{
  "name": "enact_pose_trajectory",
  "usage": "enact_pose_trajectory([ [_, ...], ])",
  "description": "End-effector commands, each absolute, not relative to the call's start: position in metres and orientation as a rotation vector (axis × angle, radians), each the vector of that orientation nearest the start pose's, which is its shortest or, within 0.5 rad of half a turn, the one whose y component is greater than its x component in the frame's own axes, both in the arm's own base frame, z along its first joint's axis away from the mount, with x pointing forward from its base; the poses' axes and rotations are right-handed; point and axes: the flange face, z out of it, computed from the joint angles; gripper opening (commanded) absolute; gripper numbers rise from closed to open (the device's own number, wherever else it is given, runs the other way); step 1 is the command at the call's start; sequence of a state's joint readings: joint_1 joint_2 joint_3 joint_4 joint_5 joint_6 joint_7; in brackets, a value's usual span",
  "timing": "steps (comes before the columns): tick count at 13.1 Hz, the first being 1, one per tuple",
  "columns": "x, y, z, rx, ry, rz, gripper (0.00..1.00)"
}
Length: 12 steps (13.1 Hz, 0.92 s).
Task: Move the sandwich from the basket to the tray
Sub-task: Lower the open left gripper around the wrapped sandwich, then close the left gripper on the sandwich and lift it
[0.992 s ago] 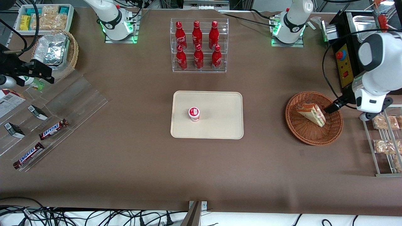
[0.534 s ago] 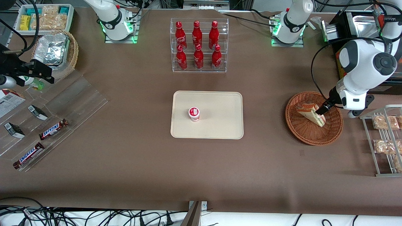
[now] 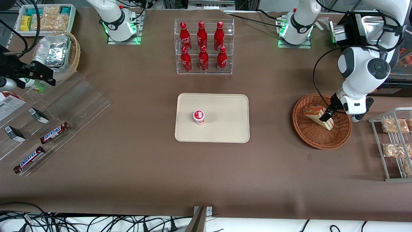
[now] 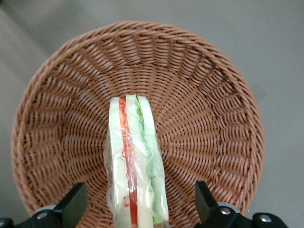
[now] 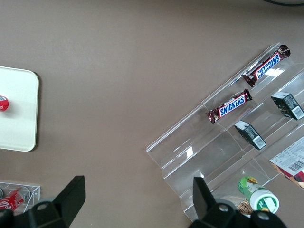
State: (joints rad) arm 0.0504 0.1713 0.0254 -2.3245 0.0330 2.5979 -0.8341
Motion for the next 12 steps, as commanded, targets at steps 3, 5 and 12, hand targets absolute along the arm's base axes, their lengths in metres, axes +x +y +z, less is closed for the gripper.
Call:
enact_pose_trajectory([
  [3,0.524,0.037,0.244,-2.831,-1.410,-0.221,1.00],
  [5,0.519,0.036,0.226,-2.837,-1.410,-0.238,1.00],
  [12,0.515,0.034,0.218,-2.848,-1.379,-0.223,0.31],
])
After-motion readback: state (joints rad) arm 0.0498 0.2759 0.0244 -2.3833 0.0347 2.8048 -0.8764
